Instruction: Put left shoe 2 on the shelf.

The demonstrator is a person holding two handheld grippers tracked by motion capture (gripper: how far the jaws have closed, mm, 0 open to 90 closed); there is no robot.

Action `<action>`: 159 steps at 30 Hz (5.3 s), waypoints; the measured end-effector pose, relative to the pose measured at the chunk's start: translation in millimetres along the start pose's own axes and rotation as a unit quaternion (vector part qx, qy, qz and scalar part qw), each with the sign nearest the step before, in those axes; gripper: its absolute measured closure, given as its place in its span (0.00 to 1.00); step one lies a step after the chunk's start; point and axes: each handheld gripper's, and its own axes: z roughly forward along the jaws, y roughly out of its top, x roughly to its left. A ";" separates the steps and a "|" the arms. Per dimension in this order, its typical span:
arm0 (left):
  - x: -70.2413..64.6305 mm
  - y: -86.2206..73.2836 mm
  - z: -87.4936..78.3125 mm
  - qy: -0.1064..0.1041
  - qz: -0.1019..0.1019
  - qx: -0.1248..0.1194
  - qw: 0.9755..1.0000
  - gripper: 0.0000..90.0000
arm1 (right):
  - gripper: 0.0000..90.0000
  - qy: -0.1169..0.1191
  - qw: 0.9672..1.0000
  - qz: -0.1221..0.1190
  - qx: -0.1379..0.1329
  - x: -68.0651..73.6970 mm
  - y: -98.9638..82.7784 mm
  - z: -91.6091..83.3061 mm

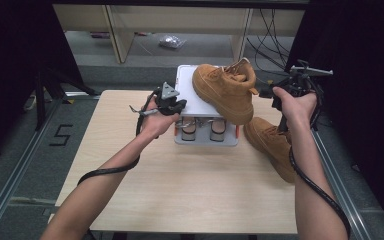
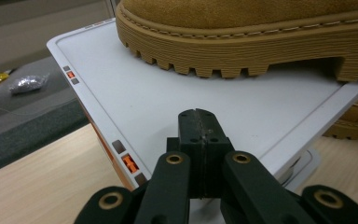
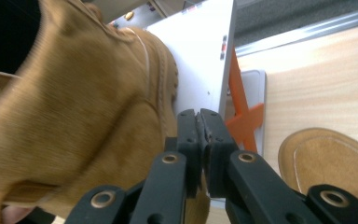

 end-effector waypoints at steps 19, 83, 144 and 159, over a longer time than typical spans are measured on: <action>-63.1 20.0 -0.6 -0.077 0.005 -0.026 0.997 1.00 | 1.00 -0.029 0.999 -0.025 0.018 -2.3 -19.4 18.2; -23.8 5.4 -19.0 -0.025 -0.064 -0.009 0.998 1.00 | 1.00 0.013 0.992 -0.074 0.103 67.8 -63.9 62.0; 7.9 11.8 -19.1 0.020 -0.094 -0.018 0.995 1.00 | 1.00 0.000 0.997 -0.061 0.040 95.5 -43.2 105.2; -28.8 16.3 -47.9 0.022 -0.071 -0.046 0.996 0.31 | 0.82 -0.013 0.997 -0.073 0.006 69.7 -57.2 71.9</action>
